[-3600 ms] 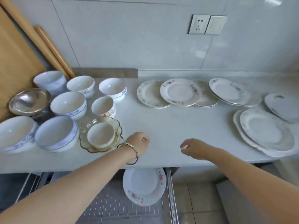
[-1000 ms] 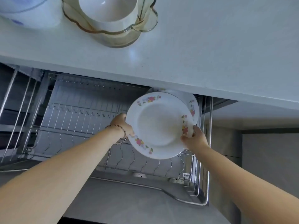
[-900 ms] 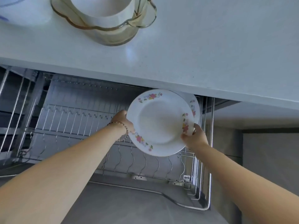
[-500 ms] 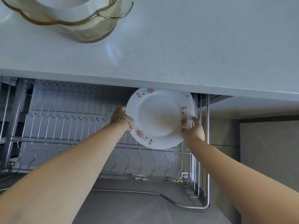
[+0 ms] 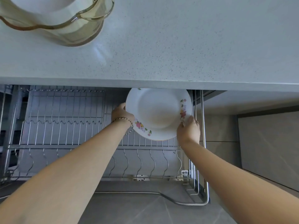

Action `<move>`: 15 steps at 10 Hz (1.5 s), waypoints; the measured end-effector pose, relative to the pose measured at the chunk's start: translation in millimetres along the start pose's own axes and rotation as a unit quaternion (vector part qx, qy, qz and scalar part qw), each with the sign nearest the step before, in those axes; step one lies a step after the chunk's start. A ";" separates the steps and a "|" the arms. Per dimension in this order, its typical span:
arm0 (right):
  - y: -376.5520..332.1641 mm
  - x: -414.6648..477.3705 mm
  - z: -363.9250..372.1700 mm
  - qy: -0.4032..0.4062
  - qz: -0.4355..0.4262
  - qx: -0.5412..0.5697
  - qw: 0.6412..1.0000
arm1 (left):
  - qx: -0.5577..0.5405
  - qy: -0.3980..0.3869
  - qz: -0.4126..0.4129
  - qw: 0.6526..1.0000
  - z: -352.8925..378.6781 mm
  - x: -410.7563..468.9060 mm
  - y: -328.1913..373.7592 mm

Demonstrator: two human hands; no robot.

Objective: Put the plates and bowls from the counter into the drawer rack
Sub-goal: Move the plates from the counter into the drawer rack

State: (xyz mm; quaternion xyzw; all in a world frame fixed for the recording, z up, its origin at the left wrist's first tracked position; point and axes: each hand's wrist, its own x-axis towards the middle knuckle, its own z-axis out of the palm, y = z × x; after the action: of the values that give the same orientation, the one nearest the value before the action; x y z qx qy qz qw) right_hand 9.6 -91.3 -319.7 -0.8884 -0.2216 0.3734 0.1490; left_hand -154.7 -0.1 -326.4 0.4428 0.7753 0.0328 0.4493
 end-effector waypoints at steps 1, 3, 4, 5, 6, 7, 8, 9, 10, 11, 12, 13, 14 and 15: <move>8.1 -0.6 -0.5 -0.024 0.013 0.013 1.000 | -0.038 -0.004 -0.004 0.999 1.4 -5.0 -7.8; 9.0 3.2 8.7 -0.099 0.091 0.059 0.989 | -0.249 -0.110 -0.148 0.951 15.0 -24.3 -3.6; 12.1 -0.5 5.4 -0.115 0.067 0.004 0.991 | -0.258 -0.118 -0.150 0.947 11.3 -30.1 -3.4; 8.2 -10.3 -12.9 -0.145 0.021 -0.100 0.984 | -0.136 -0.112 -0.160 0.971 -2.1 -45.8 -4.3; -5.5 -30.4 -39.3 -0.233 -0.031 -0.238 0.942 | 0.046 -0.180 -0.127 0.974 -16.3 -77.6 -2.5; -18.9 -53.7 -75.0 -0.285 -0.106 -0.351 0.886 | 0.147 -0.208 -0.059 0.965 -28.6 -107.8 11.0; -34.5 -75.0 -128.6 -0.279 -0.154 -0.401 0.859 | 0.222 -0.200 0.035 0.954 -54.8 -158.7 63.5; -46.1 -83.6 -189.8 -0.258 -0.195 -0.426 0.845 | 0.243 -0.157 0.107 0.951 -68.0 -198.0 106.3; -55.0 -79.7 -246.7 -0.228 -0.212 -0.428 0.848 | 0.236 -0.088 0.171 0.952 -67.1 -229.2 141.1; -65.7 -72.7 -298.6 -0.201 -0.247 -0.401 0.859 | 0.269 -0.054 0.185 0.944 -59.7 -260.7 168.3; -75.9 -64.6 -341.7 -0.193 -0.296 -0.393 0.849 | 0.323 -0.036 0.182 0.928 -49.9 -288.7 192.5; -89.3 -57.9 -375.2 -0.180 -0.332 -0.402 0.834 | 0.325 -0.012 0.172 0.930 -46.3 -311.7 216.3; -107.9 -54.3 -401.9 -0.169 -0.356 -0.420 0.818 | 0.293 0.013 0.162 0.942 -52.6 -330.0 238.9; -133.1 -51.2 -417.0 -0.154 -0.377 -0.422 0.810 | 0.258 0.045 0.148 0.954 -68.2 -338.3 257.5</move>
State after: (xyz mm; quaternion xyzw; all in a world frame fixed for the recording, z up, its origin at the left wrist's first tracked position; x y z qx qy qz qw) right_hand 244.3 -44.4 50.4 -0.6416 -0.6947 0.2897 -0.1479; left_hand 34.1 -62.7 55.5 0.6514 0.7024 -0.0821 0.2750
